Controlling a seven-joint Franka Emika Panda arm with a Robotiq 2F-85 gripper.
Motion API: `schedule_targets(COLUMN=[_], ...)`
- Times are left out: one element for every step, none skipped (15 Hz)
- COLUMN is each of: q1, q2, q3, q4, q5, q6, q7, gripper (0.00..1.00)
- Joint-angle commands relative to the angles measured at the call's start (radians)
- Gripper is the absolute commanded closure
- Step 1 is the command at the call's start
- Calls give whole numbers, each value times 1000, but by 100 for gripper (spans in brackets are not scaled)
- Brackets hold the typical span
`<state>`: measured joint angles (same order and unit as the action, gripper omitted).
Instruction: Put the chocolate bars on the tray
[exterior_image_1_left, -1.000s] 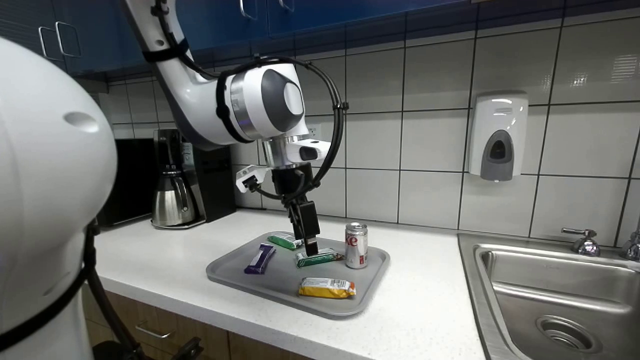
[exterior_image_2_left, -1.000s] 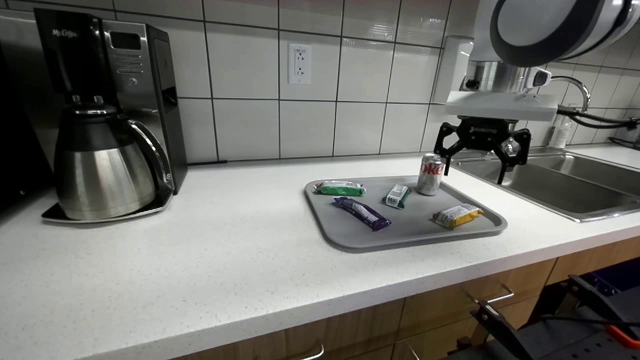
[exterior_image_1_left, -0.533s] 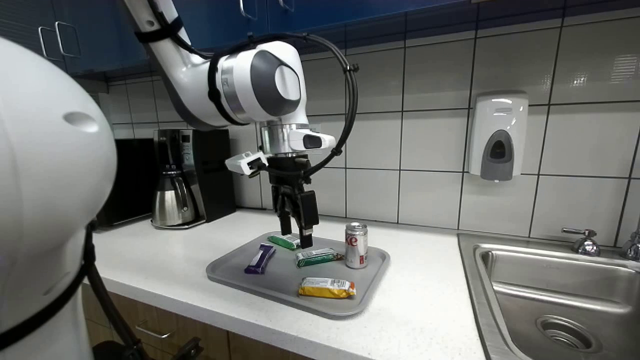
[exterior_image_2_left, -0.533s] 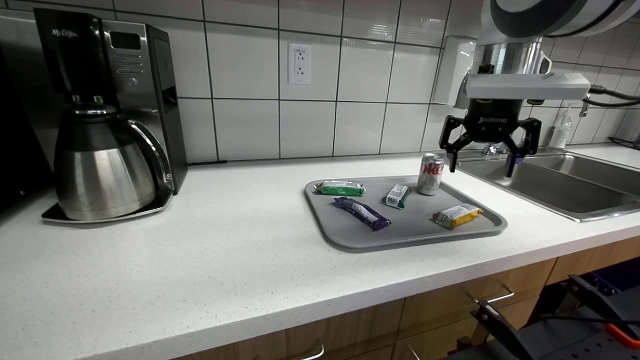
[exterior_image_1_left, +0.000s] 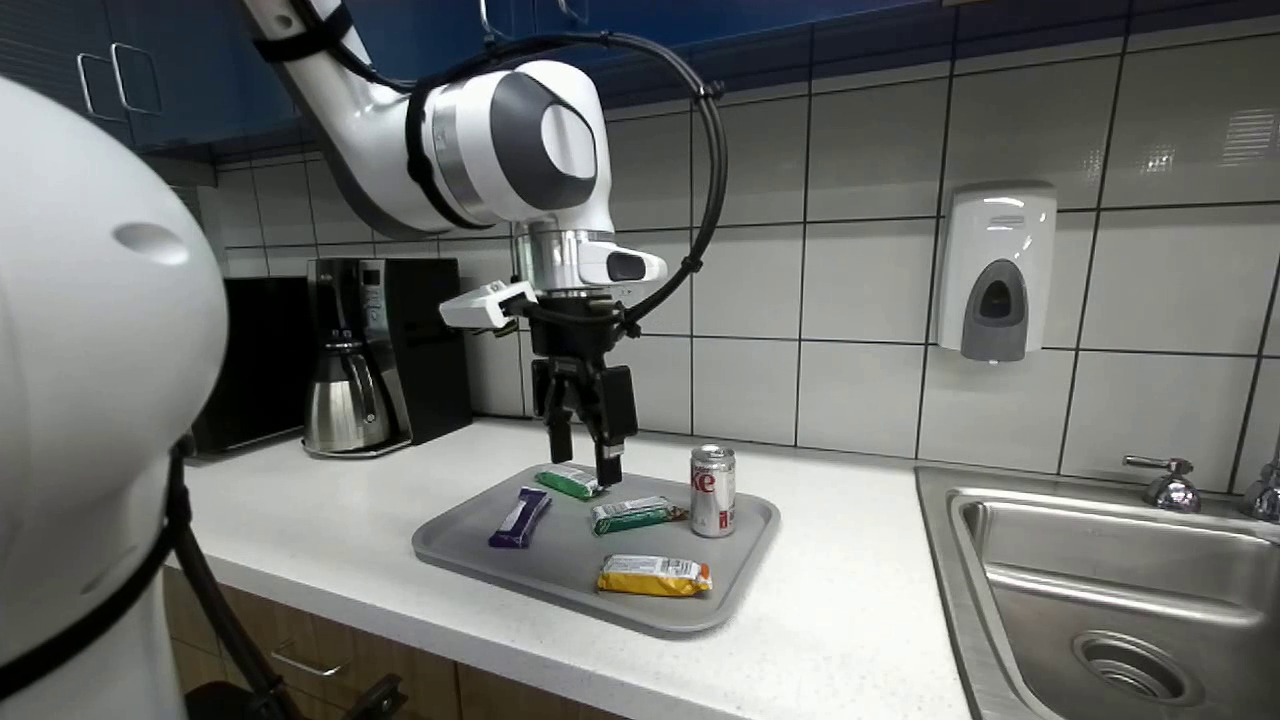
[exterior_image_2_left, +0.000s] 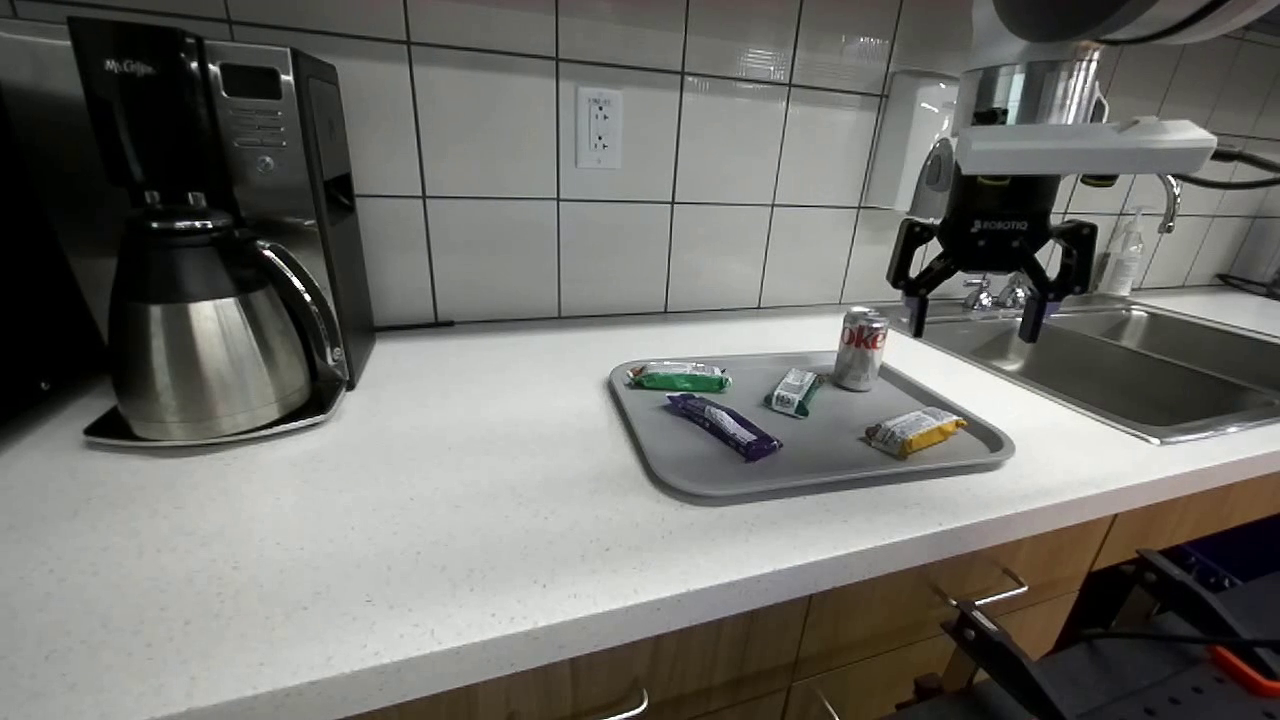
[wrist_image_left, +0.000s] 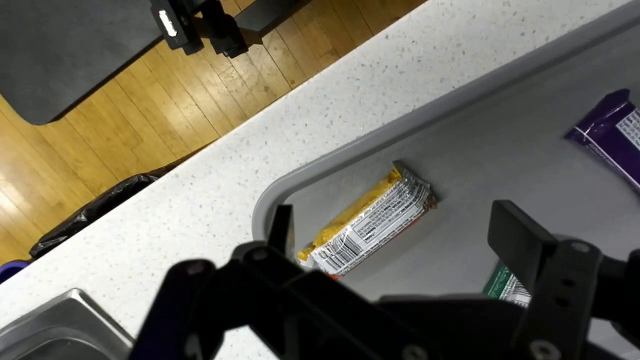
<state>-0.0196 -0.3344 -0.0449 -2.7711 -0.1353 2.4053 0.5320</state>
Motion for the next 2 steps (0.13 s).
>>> schedule_targets(q1=[-41,-42], q2=[0,0], q3=[44,45], q4=[0,0], q5=[21,21], q6=[0,0], q7=[-16,-16], gripper=[0,0])
